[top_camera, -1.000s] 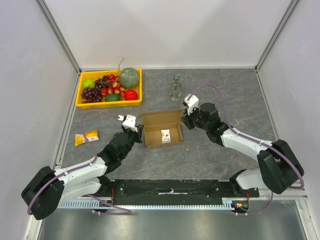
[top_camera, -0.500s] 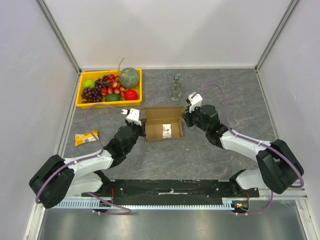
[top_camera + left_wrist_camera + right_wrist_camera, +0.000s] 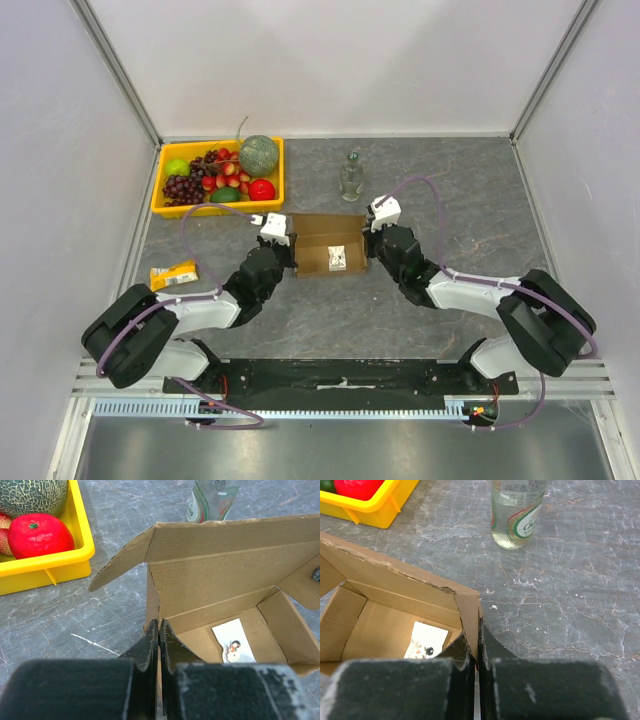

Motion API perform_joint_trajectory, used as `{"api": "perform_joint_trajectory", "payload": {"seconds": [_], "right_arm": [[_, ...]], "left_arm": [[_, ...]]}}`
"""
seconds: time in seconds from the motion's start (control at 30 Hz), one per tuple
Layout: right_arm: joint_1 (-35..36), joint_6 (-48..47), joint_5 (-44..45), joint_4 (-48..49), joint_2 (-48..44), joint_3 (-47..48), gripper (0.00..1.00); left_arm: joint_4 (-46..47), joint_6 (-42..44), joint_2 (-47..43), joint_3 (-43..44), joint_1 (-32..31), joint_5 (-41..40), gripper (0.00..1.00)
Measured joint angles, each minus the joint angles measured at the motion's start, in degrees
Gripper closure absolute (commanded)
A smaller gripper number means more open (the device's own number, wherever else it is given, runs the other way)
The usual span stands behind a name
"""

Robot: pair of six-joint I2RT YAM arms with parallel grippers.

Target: Fold the paper box

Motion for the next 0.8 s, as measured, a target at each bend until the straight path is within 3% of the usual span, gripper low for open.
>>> {"api": "perform_joint_trajectory", "payload": {"seconds": [0.43,0.8], "right_arm": [[4.5,1.92,10.32,8.5,1.84,-4.59,1.0],[7.04,4.7,16.87,9.92,4.04,-4.07,0.96]], "left_arm": [[2.91,-2.32,3.76,0.0,-0.02,0.37,0.98],[3.28,-4.28,3.98,-0.28,-0.02,0.79,0.98]]}}
